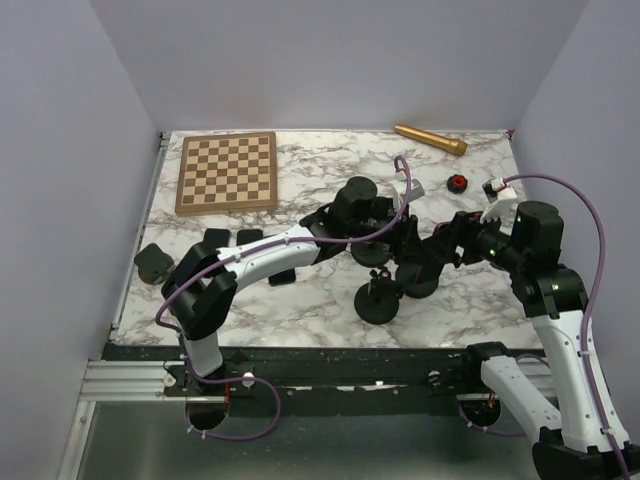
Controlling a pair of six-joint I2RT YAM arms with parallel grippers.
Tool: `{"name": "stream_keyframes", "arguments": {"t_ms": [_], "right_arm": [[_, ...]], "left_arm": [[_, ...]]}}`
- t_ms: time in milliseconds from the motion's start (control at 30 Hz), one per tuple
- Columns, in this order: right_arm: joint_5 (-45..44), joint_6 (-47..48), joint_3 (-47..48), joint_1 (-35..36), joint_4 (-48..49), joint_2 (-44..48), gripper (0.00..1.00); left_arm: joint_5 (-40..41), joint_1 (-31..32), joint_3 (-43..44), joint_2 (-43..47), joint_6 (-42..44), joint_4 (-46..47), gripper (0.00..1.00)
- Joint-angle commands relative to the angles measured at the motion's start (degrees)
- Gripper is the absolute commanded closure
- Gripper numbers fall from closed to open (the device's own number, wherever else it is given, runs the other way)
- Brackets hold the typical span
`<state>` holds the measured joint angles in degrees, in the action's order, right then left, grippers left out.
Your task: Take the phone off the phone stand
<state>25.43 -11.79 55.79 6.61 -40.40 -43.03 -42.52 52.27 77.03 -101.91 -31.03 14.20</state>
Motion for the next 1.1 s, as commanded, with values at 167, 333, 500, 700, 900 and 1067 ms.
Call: {"name": "stream_keyframes", "arguments": {"t_ms": [167,333,500,700,900,1067], "right_arm": [[7.71,-5.58,8.54,1.65,-4.27,0.08,0.99],[9.49,-7.08,11.13,1.62,-4.08,-0.26,0.99],[11.53,-8.14,13.82,1.62,-2.74,-1.77,0.99],[15.37,-10.71,15.15,1.64,1.69,-5.89,0.99],[17.77,-14.96,14.52,2.02,8.5,-10.08,0.99],[12.32,-17.91,15.74,9.18,12.3,-14.6,0.99]], "left_arm": [[6.83,0.38,-1.71,7.19,3.45,-2.67,0.35],[11.32,-0.3,-3.47,13.57,5.3,-7.14,0.22],[16.27,-1.91,-5.36,24.07,8.96,-12.62,0.16],[33.37,-5.92,-6.0,39.24,15.59,-26.06,0.1],[56.21,-8.98,-9.19,54.76,25.82,-30.36,0.02],[68.51,-9.37,-12.48,62.79,39.42,-24.97,0.01]]}}
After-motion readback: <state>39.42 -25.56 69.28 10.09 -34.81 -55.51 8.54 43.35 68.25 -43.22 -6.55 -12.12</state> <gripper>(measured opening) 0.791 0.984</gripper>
